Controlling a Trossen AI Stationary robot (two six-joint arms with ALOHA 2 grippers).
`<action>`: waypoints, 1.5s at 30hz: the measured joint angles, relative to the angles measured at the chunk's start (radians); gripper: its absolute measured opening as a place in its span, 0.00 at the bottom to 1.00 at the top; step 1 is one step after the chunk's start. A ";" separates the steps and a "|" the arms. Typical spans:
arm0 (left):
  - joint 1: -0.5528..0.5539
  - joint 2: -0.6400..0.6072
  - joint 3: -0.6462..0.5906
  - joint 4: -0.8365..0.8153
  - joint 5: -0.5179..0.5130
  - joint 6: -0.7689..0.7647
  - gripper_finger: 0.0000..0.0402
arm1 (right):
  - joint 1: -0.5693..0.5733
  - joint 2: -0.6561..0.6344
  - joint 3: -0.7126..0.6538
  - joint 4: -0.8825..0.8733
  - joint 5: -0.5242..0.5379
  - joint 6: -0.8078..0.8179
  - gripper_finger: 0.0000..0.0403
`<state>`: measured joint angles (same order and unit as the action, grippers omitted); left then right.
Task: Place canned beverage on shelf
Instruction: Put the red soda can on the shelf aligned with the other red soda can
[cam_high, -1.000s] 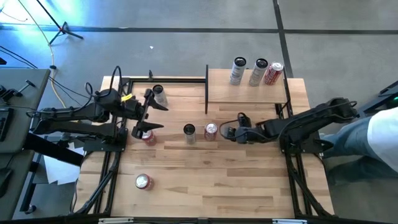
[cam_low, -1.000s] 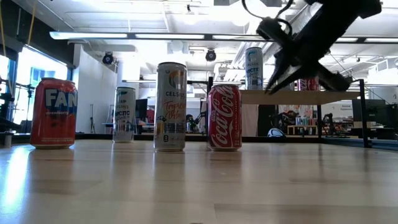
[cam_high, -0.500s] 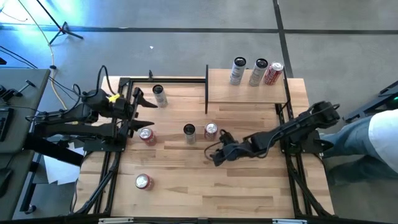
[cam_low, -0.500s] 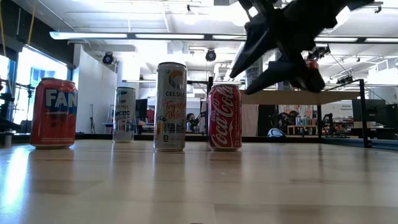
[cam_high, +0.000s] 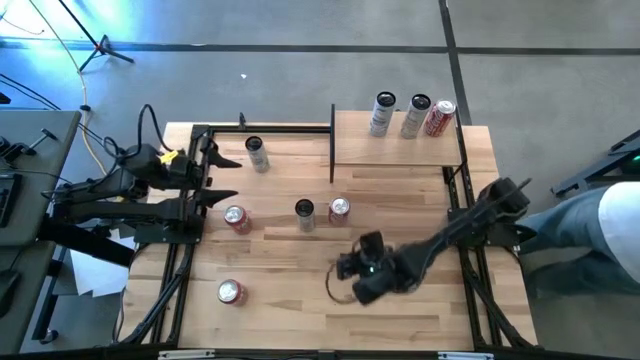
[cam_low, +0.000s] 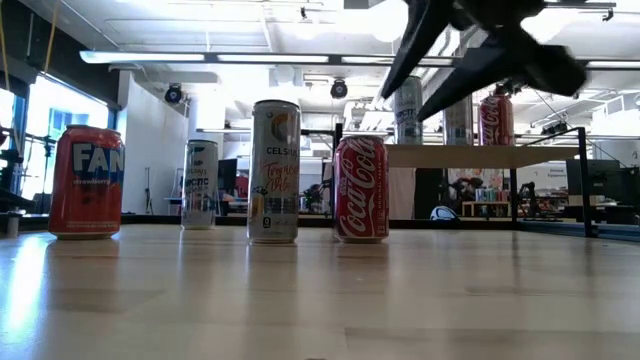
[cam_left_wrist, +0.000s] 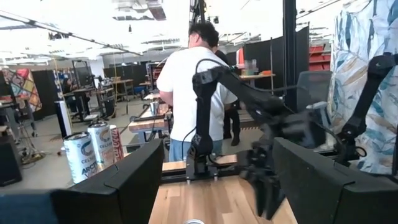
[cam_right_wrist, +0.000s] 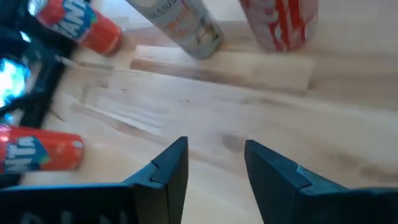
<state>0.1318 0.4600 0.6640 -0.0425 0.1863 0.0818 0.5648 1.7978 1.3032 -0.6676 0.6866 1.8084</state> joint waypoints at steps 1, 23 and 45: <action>0.000 -0.003 0.000 0.000 0.000 0.005 0.70 | 0.025 0.022 0.007 -0.003 0.026 0.050 0.36; 0.000 -0.007 0.000 -0.037 0.001 0.000 0.70 | -0.051 0.277 0.010 0.006 0.353 -0.175 0.44; 0.000 -0.007 0.000 -0.140 -0.194 -0.058 0.70 | -0.156 0.277 0.011 0.086 0.492 -0.317 0.44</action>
<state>0.1319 0.4530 0.6640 -0.1824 -0.0080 0.0242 0.4085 2.0747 1.3140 -0.5820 1.1790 1.4911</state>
